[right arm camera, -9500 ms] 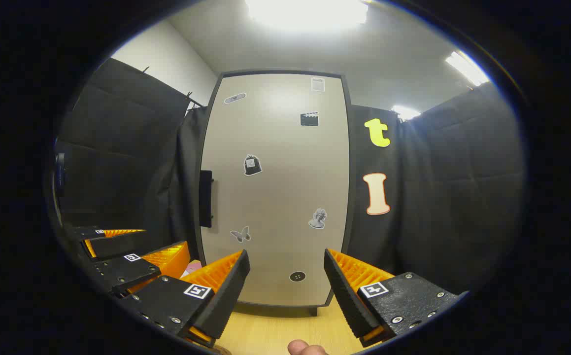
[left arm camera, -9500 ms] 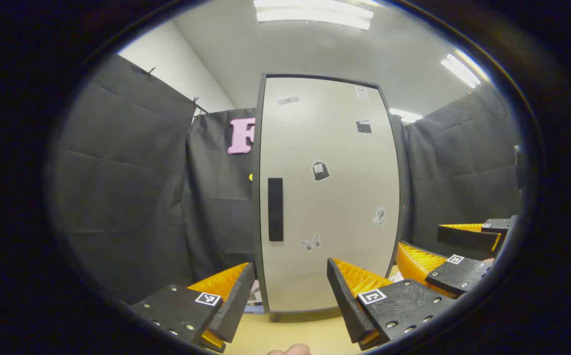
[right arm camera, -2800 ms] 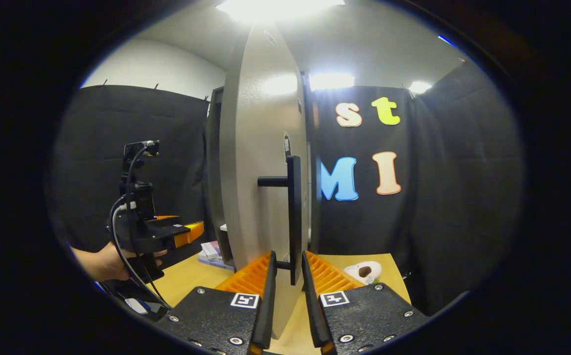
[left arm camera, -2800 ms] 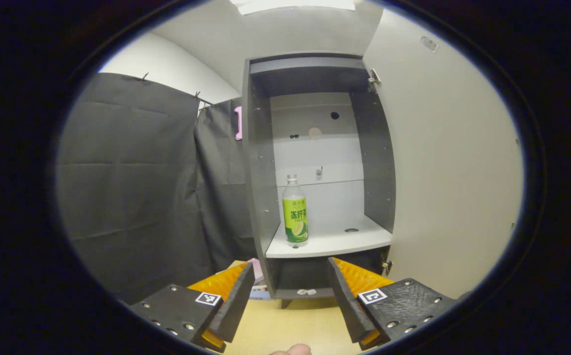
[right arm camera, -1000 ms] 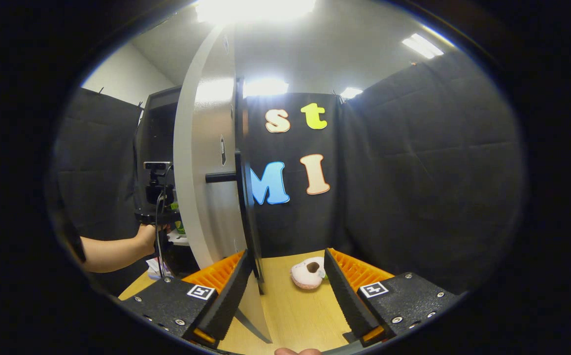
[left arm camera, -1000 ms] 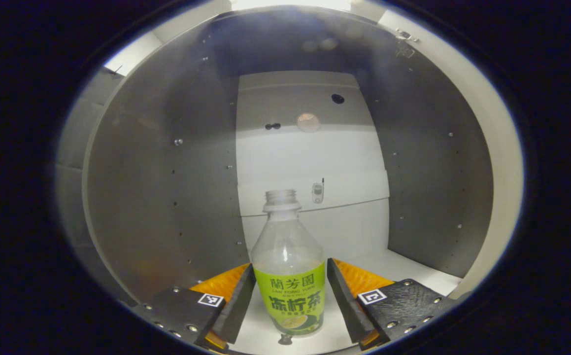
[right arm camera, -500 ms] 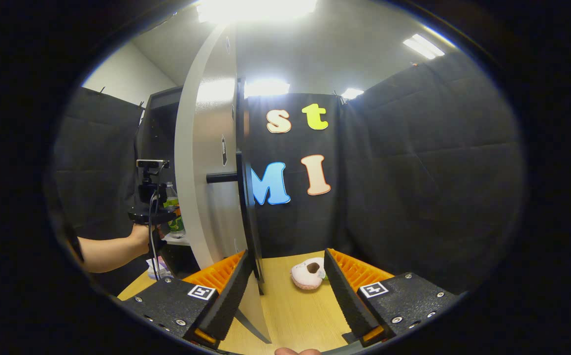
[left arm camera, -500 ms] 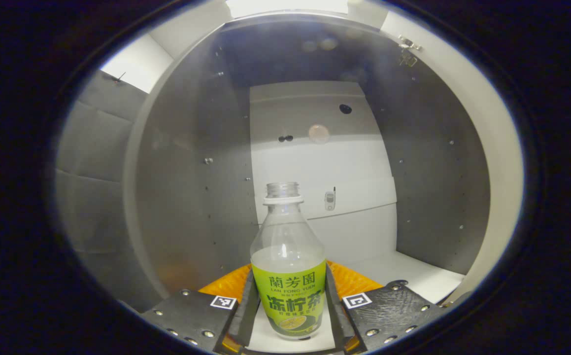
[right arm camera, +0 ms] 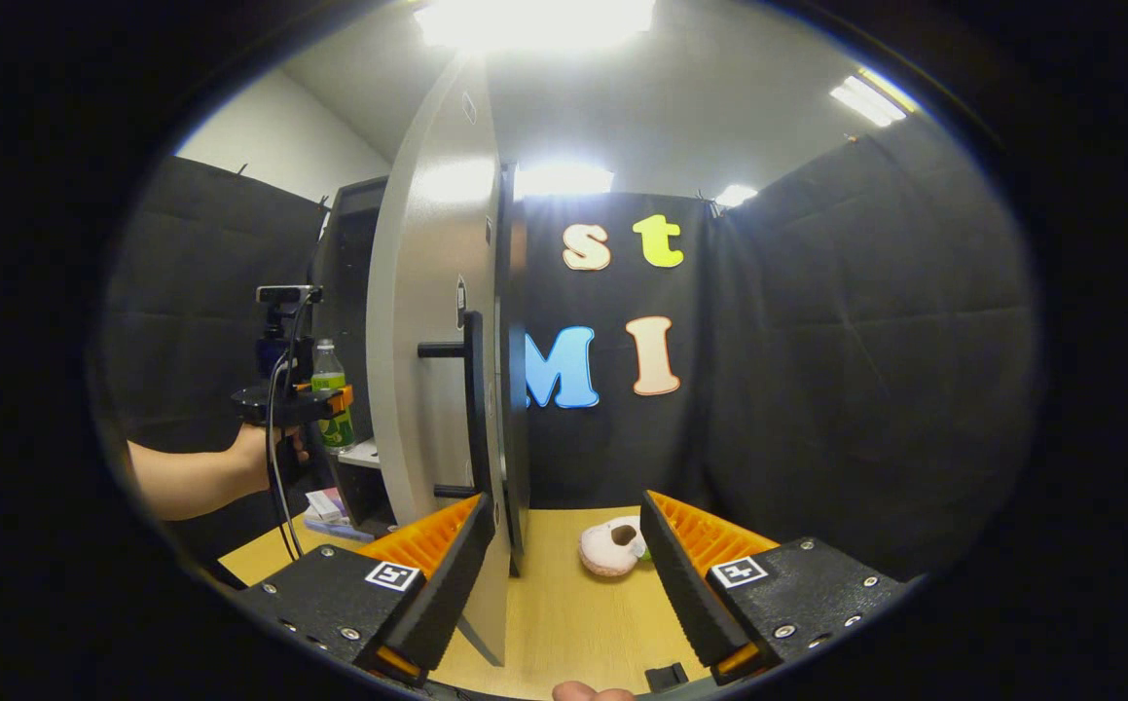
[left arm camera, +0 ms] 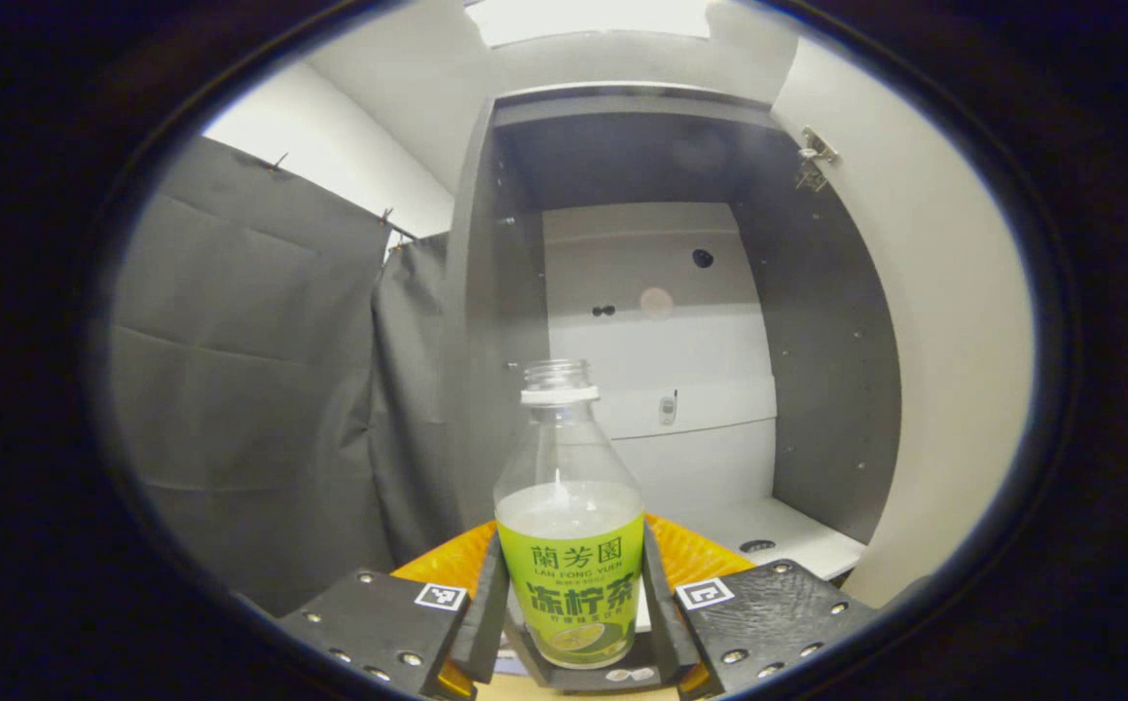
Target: Open the cabinet door with the right hand, grasp the bottle in the cabinet with the left hand and place it on the coaster, then close the cabinet door with the right hand.
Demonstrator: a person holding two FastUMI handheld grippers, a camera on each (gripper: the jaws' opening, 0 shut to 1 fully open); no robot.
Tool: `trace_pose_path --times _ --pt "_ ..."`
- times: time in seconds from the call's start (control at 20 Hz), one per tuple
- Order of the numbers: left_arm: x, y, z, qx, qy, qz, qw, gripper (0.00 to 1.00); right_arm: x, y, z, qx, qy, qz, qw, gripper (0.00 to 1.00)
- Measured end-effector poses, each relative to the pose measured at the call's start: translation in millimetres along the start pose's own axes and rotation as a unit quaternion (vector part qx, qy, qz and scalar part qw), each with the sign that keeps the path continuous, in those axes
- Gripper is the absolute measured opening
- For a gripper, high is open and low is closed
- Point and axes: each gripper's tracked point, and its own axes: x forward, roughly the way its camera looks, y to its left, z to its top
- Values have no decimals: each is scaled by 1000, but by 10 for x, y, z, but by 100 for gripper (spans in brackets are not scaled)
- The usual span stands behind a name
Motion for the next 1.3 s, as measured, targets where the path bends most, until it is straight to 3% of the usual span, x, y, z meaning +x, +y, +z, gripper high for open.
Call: trace_pose_path --times 0.1,0.45,0.5,0.65,0.7,0.8,0.85,0.9,1.2,1.3 --pt "-163 72 20 7 1 14 1000 68 -58 -47 -46 1 1 15 1000 93" --pt "-725 238 139 8 -8 60 998 69 -250 -139 -305 16 21 65 998 93" --pt "-805 241 163 14 -12 64 998 56 -268 -148 -345 16 22 72 997 93" --pt "-1240 240 231 32 -22 77 996 63 -321 -212 -491 14 26 79 996 93" --pt "-1387 222 255 35 -23 84 996 66 -322 -227 -551 15 27 78 996 93" --pt "-1607 218 297 50 -27 104 993 63 -289 -300 -703 16 35 66 997 93" --pt "-1568 223 222 54 -30 108 992 63 -265 -334 -789 16 42 58 997 93" --pt "-1593 186 163 55 -30 107 992 69 -226 -354 -890 14 50 50 997 93" --pt "-1845 87 -277 56 -11 110 992 69 20 -452 -1333 48 83 -5 995 93" --pt "-2055 162 -591 56 -6 116 992 69 52 -393 -1491 23 95 -9 995 93"
